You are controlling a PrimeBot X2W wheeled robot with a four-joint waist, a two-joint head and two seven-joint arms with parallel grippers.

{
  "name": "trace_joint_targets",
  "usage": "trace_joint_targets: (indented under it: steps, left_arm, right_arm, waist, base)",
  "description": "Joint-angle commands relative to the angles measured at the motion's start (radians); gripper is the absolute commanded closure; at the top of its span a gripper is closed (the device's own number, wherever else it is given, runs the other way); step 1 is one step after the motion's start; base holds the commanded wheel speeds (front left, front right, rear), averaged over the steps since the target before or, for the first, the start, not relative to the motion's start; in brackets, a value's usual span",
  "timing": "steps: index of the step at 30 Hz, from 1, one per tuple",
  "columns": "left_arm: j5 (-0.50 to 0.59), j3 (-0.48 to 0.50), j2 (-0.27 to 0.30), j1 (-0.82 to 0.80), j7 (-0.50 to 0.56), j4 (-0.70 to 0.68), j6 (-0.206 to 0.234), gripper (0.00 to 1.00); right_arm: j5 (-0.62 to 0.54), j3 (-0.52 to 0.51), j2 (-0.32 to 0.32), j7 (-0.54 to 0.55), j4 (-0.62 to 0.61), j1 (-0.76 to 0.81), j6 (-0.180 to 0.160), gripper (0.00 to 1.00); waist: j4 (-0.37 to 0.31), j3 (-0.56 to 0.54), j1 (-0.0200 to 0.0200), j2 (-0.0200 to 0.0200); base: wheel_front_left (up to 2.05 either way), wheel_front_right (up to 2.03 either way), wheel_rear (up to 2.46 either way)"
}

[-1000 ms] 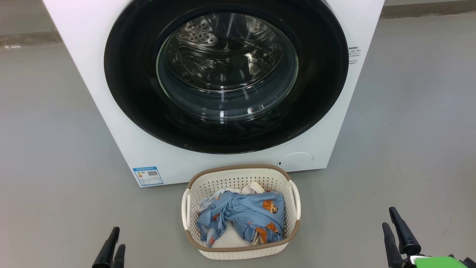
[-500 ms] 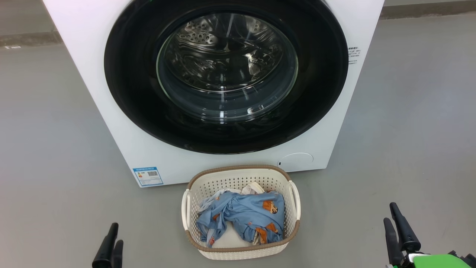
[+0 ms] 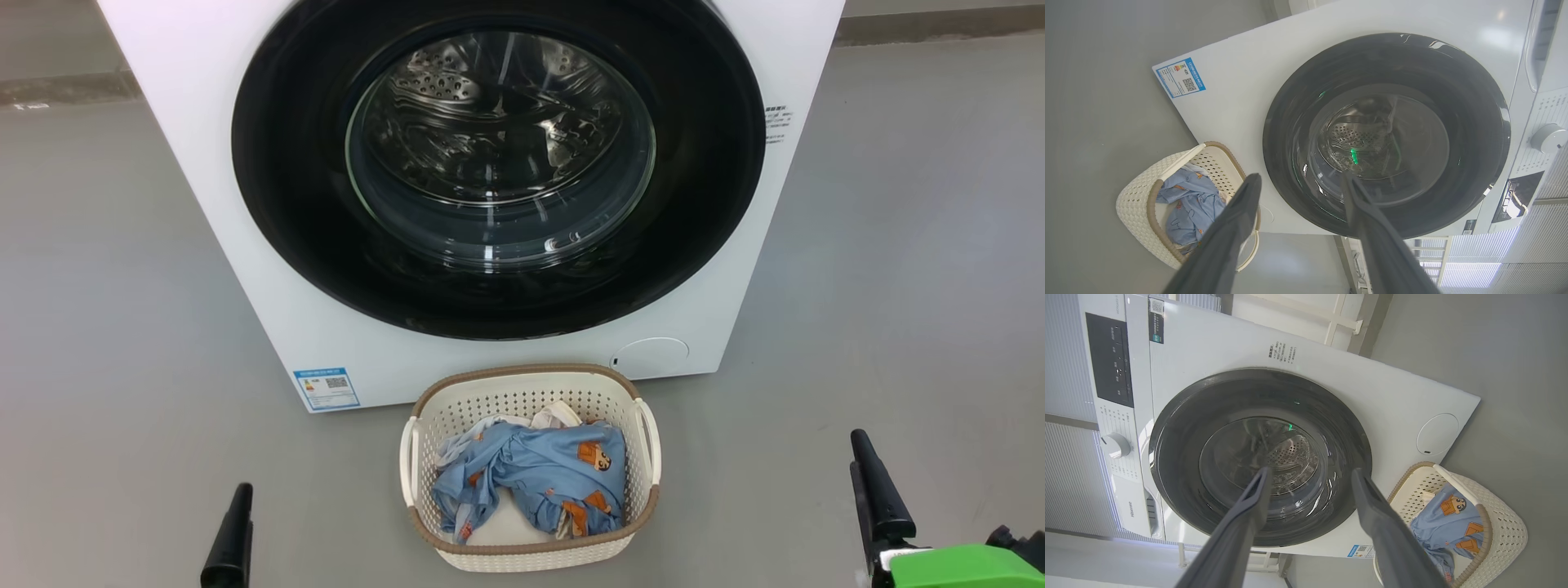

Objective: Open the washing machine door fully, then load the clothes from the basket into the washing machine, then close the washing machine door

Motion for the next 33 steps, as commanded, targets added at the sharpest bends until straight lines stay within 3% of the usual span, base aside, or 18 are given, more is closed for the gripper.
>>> trace_joint_targets:
  steps: [1, 17, 33]
  left_arm:
    - [0.026, 0.014, 0.024, -0.017, -0.013, -0.033, -0.002, 0.0]
    - [0.381, 0.022, 0.049, -0.003, -0.06, -0.087, -0.002, 0.0]
    - [0.642, 0.006, 0.087, 0.021, -0.107, -0.114, -0.003, 0.0]
  right_arm:
    - [-0.027, 0.016, -0.009, -0.01, -0.035, -0.004, 0.0, 0.0]
    - [-0.438, 0.076, -0.031, -0.057, -0.085, -0.009, 0.0, 0.0]
    - [-0.696, 0.108, -0.043, -0.104, -0.088, 0.002, -0.001, 0.0]
  waist:
    - [0.001, 0.0, -0.0001, 0.0]
    - [0.001, -0.005, -0.0001, 0.0]
    - [-0.001, -0.011, -0.0001, 0.0]
  base:
    - [0.0, 0.0, 0.0]
    - [0.0, 0.0, 0.0]
    - [0.0, 0.0, 0.0]
